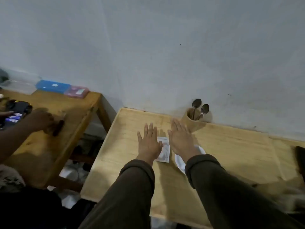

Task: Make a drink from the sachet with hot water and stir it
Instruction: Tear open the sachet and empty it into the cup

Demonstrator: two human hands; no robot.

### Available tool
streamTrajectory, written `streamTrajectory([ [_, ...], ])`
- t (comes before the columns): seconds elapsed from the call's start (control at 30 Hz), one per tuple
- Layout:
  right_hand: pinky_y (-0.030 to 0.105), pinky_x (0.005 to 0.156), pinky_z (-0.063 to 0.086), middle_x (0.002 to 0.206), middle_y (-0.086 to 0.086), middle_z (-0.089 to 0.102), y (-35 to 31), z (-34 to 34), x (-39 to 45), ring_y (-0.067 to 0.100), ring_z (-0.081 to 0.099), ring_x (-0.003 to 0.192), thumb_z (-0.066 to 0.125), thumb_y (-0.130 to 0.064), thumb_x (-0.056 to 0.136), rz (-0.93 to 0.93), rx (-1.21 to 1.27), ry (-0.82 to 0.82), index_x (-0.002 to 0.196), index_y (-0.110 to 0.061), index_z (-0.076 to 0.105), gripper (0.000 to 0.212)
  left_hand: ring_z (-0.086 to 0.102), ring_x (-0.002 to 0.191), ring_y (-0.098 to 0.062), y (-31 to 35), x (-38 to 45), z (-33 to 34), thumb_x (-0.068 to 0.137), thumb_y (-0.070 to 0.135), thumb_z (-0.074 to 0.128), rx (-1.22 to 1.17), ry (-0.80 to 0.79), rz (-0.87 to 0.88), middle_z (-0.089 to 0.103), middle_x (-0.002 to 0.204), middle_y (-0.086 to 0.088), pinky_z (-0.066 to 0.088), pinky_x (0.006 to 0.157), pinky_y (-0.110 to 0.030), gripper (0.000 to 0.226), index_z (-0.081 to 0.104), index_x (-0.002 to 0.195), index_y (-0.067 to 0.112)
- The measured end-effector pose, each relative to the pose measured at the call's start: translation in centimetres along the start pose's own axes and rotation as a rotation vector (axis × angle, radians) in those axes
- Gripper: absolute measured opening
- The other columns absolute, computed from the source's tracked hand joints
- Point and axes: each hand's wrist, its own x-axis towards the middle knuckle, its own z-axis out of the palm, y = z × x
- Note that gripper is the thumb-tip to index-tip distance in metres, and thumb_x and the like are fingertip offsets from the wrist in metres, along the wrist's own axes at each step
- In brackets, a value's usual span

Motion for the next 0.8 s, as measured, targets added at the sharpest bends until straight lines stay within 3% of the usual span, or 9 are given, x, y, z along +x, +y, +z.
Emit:
streamTrajectory([
  [0.13,0.038,0.122,0.006,0.160,0.004,0.004,0.2,3.1,1.2,0.020,0.002,0.148,0.022,-0.025,0.102,0.034,-0.068,-0.247,0.149,-0.010,0.005,0.052,-0.018,0.150,-0.023,-1.6,0.2,2.5,0.100,0.044,0.027,0.040,-0.139,-0.015,-0.017,0.163,-0.001,-0.001,0.121,-0.052,0.069,-0.002,0.155,0.014],
  [0.23,0.037,0.123,0.007,0.160,0.007,0.003,0.4,5.5,2.2,0.022,0.003,0.148,0.036,-0.022,0.097,-0.005,-0.182,-0.372,0.149,-0.007,0.004,0.063,-0.017,0.151,-0.023,-2.4,0.5,3.8,0.100,0.044,0.029,0.042,-0.167,0.005,-0.016,0.163,-0.001,-0.001,0.121,-0.051,0.071,-0.006,0.155,0.016],
  [0.43,0.035,0.122,0.013,0.158,0.011,0.013,-0.1,7.6,3.7,0.025,0.014,0.146,0.053,-0.016,0.090,0.025,-0.190,-0.377,0.147,-0.007,0.009,0.072,-0.015,0.151,-0.024,-4.2,1.3,5.0,0.098,0.041,0.035,0.053,-0.201,0.037,-0.011,0.164,-0.003,0.001,0.121,-0.050,0.073,-0.003,0.155,0.014],
  [0.57,0.042,0.113,0.032,0.147,0.011,0.030,-0.5,8.4,3.9,0.030,0.033,0.135,0.066,-0.015,0.079,0.121,-0.141,-0.375,0.145,-0.015,0.017,0.082,-0.013,0.151,-0.022,-4.8,1.5,5.7,0.097,0.040,0.040,-0.027,-0.198,0.036,-0.007,0.164,-0.002,0.003,0.122,-0.049,0.070,0.006,0.155,0.017],
  [0.8,0.045,0.101,0.042,0.129,0.010,0.045,-1.3,7.9,4.4,0.030,0.043,0.121,0.058,-0.018,0.084,0.240,-0.169,-0.252,0.129,-0.016,0.044,0.048,-0.012,0.152,-0.021,-4.7,1.8,5.7,0.096,0.035,0.048,-0.094,-0.166,0.043,-0.002,0.165,0.000,0.003,0.122,-0.047,0.065,0.019,0.153,0.019],
])
